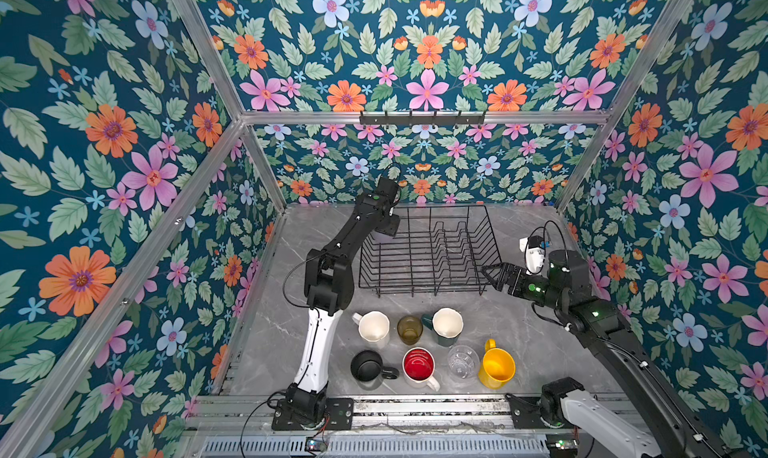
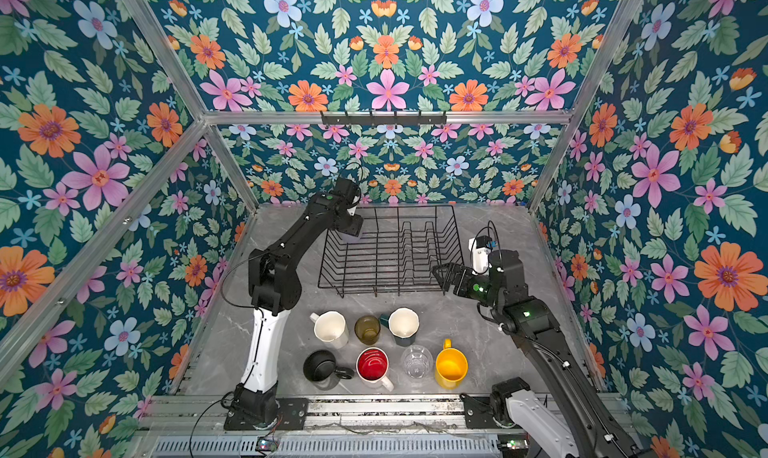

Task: Load the cups into the dish rack
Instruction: 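Lower the lavender cup upside down into the rack's far corner with left gripper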

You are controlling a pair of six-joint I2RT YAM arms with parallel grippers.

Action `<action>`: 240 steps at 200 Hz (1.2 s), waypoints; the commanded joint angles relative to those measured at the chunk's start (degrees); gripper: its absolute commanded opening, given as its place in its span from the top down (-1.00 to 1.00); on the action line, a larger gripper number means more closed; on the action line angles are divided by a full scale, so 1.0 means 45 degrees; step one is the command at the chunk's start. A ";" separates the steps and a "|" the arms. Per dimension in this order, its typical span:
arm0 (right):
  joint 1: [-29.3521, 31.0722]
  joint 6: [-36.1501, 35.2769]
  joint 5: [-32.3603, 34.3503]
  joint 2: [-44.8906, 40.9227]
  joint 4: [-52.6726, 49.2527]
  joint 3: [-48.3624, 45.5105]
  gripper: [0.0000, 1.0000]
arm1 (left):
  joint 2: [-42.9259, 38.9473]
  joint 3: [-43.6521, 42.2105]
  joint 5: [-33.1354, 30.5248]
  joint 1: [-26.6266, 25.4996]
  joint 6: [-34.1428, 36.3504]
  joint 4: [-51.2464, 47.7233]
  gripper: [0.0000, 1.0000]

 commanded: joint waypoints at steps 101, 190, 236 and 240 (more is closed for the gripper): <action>0.0016 0.0113 -0.0112 0.0149 0.0366 0.0041 -0.91 | 0.0147 -0.0216 0.0289 0.0160 -0.0093 -0.0034 0.48; 0.0014 0.0162 -0.0170 0.0212 0.0498 0.0041 -0.91 | -0.1273 -0.0610 0.0517 0.0128 0.0141 -0.0232 1.00; 0.0015 0.0227 -0.0259 0.0252 0.0580 0.0002 -0.91 | -0.1370 -0.0951 0.0816 0.0016 0.0210 -0.0356 1.00; 0.0009 0.0232 -0.0249 0.0251 0.0590 -0.0008 -0.91 | -0.1324 -0.0973 0.0834 -0.0001 0.0221 -0.0366 1.00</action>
